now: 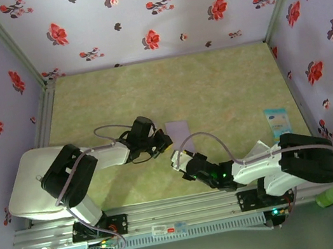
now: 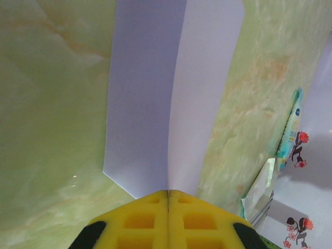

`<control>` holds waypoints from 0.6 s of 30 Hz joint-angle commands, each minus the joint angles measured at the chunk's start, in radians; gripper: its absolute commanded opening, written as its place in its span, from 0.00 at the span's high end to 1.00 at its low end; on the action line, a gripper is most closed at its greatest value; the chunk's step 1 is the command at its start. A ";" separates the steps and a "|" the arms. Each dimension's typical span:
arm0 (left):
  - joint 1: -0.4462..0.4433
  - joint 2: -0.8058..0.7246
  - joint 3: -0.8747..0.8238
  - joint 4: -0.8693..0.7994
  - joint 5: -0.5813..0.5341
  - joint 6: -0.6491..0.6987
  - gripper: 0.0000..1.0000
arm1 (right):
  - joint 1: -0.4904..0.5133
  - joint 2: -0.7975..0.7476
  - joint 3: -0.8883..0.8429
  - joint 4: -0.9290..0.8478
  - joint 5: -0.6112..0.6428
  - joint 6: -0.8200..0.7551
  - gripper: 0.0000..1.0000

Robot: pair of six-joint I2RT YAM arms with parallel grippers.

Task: Fold a paper plane with a square sheet of paper (pick it up from the middle)
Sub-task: Third fold the triangle at the center of the table.

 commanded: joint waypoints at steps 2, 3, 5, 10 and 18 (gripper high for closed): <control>0.007 -0.023 -0.012 0.010 0.013 -0.007 1.00 | 0.010 -0.029 -0.003 -0.012 0.033 0.035 0.72; 0.007 -0.023 -0.013 0.010 0.012 -0.007 1.00 | 0.009 -0.035 -0.006 -0.009 0.033 0.039 0.74; 0.007 -0.023 -0.013 0.010 0.011 -0.007 1.00 | 0.009 -0.043 -0.009 -0.011 0.034 0.041 0.77; 0.007 -0.025 -0.013 0.015 0.012 -0.010 1.00 | 0.008 -0.048 -0.012 -0.025 0.039 0.044 0.84; 0.007 -0.025 -0.018 0.029 0.011 -0.019 0.99 | 0.007 -0.036 -0.007 -0.039 0.037 0.059 0.81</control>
